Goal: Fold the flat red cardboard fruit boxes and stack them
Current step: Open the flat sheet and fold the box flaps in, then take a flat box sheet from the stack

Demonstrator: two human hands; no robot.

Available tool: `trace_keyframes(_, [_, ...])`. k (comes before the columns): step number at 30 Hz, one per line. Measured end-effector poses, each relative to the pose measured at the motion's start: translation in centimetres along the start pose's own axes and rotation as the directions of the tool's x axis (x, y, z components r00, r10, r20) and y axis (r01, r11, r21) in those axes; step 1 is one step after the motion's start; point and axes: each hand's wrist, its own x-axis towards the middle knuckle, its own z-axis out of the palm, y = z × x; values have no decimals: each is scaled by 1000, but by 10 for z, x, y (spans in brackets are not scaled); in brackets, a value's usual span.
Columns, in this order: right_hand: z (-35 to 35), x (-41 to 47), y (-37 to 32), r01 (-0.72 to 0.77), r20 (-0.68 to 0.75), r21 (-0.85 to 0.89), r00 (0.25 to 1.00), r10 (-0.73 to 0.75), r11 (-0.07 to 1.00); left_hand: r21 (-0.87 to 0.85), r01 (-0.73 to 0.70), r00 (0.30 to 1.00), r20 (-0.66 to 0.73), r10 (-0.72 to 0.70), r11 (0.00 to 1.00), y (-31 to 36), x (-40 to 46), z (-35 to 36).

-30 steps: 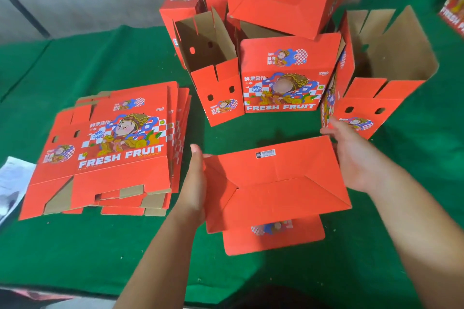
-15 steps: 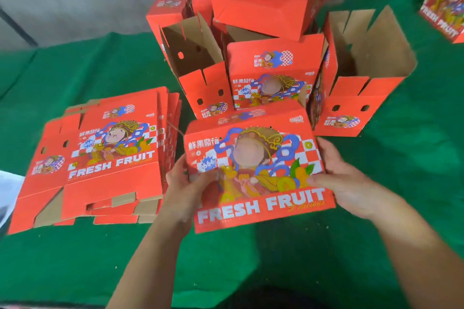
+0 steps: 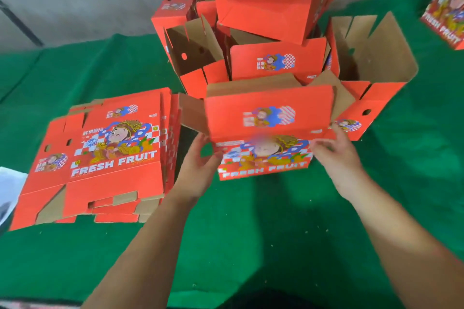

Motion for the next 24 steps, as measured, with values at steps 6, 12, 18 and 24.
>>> trace_keyframes(6, [39, -10, 9, -152, 92, -56, 983, 157, 987, 312, 208, 971, -177, -159, 927, -34, 11, -4])
trace_keyframes(12, [98, -53, 28, -251, 234, -75, 936, 262, 965, 718, 389, 905, -417, -91, 577, -72, -9, -35])
trace_keyframes(18, [131, -61, 12, -94, 475, -236, 857, 199, 967, 846, 460, 874, -378, -306, 269, -89, -18, -93])
trace_keyframes(24, [144, -62, -2, -51, 518, -316, 827, 218, 947, 937, 319, 930, -280, -237, 144, -81, -16, -135])
